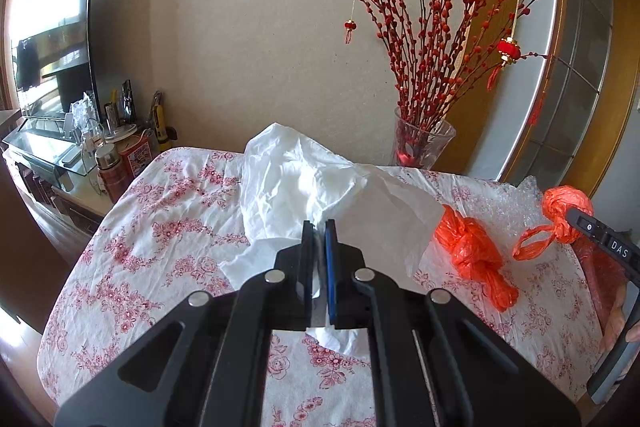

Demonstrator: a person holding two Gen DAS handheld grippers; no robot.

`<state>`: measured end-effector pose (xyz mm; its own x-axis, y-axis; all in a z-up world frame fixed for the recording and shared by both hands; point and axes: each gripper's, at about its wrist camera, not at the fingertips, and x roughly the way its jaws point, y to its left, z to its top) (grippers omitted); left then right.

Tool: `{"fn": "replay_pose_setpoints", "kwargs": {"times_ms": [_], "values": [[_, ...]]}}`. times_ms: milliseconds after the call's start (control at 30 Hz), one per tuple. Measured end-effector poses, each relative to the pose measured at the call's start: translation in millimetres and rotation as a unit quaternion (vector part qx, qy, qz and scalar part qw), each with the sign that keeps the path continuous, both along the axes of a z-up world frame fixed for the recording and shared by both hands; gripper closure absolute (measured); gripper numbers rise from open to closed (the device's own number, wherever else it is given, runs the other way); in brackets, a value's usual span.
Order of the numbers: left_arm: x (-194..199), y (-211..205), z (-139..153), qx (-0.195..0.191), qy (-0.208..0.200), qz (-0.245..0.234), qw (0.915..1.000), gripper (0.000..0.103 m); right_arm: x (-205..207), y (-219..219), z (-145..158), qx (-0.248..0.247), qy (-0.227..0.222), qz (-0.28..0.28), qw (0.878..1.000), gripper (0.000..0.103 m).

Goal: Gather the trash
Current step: 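Carry the white bag and the red bag over the bin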

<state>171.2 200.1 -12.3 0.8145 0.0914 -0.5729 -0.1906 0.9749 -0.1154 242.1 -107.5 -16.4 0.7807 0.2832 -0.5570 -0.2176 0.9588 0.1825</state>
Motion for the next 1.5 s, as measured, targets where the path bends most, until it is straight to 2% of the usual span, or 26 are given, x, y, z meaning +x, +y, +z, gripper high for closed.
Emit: {"fn": "replay_pose_setpoints", "kwargs": {"times_ms": [467, 833, 1067, 1500], "values": [[-14.0, -51.8, 21.5, -0.004, -0.022, -0.066, 0.9975, 0.096, -34.7, -56.8, 11.4, 0.001, -0.013, -0.052, 0.999, 0.080], [-14.5, -121.7, 36.4, -0.009, -0.043, -0.139, 0.9894, 0.096, -69.9, -123.7, 16.8, -0.008, -0.026, -0.120, 0.992, 0.080], [-11.6, -186.9, 36.6, -0.023, -0.046, -0.200, 0.9785, 0.096, -92.5, -177.9, 15.9, -0.011, -0.028, -0.178, 0.984, 0.080], [3.2, -316.6, 21.5, -0.064, -0.029, -0.299, 0.9516, 0.096, -126.5, -264.0, 9.2, -0.017, -0.030, -0.278, 0.960, 0.080]]}}
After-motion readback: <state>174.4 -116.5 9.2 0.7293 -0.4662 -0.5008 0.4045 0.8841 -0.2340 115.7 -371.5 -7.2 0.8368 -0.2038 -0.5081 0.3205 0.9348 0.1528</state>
